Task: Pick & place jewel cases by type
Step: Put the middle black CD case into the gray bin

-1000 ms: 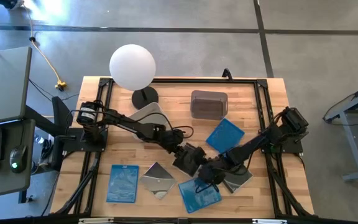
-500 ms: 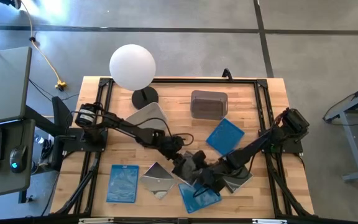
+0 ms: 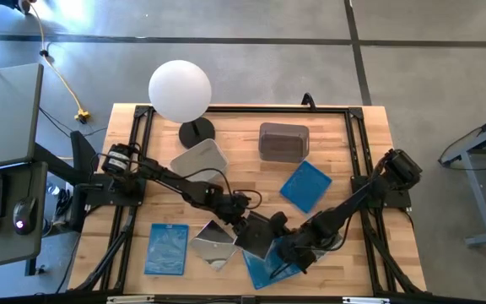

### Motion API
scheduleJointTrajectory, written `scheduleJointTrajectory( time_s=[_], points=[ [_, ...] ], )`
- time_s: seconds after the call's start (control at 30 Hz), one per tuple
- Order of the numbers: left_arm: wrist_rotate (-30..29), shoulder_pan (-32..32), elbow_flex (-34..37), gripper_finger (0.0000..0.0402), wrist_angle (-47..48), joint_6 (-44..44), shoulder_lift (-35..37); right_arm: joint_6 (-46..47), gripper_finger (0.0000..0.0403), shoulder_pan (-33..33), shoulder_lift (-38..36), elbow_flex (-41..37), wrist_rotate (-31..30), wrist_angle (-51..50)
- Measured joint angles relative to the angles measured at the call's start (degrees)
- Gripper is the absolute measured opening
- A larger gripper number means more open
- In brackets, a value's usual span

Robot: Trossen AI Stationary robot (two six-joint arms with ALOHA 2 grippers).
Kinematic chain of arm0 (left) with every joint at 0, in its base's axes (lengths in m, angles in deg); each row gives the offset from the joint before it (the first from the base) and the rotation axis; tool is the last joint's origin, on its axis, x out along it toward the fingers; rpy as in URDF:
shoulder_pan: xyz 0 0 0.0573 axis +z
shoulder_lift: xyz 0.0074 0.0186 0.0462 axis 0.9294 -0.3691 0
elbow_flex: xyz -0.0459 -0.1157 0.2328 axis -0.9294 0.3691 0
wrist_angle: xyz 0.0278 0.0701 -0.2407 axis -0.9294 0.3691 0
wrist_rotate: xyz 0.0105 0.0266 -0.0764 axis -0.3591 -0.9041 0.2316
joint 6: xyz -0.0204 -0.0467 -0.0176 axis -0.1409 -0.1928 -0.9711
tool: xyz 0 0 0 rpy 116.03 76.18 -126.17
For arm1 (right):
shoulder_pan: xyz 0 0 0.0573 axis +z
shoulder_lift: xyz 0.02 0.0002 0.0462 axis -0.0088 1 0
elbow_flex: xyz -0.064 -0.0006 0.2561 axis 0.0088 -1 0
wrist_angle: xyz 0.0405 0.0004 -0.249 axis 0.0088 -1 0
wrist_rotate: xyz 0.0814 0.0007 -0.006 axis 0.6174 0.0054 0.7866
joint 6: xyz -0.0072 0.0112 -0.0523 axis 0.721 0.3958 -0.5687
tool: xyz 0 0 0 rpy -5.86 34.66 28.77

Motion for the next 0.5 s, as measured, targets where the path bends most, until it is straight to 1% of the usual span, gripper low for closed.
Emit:
scheduleJointTrajectory(
  time_s=[0.1,0.17,0.3,0.37,0.5],
  points=[
    [-0.27,-0.01,0.02,0.0182,0.05,-0.02,-0.02,-3.04,0.02,1.02,0.34,-0.02,-5.6,0.1],
    [-0.27,-0.02,0.03,0.0182,0.08,-0.3,-0.02,-4.7,0.02,0.92,0.55,-0.03,-7.71,0.73],
    [-0.38,-0.02,0.09,0.0182,0.65,-2.41,-0.02,-3.91,0.02,-0.56,0.92,-0.02,-4.38,2.85],
    [-1.49,0.0,0.09,0.0182,1.27,-3.14,-0.01,-3.99,0.02,-0.92,1.44,-0.04,-2.51,4.72],
    [-2.85,0.44,0.05,0.0182,2.71,-5.19,0.0,-5.37,0.02,-0.84,3.64,-0.02,-2.3,6.49]
  ],
)
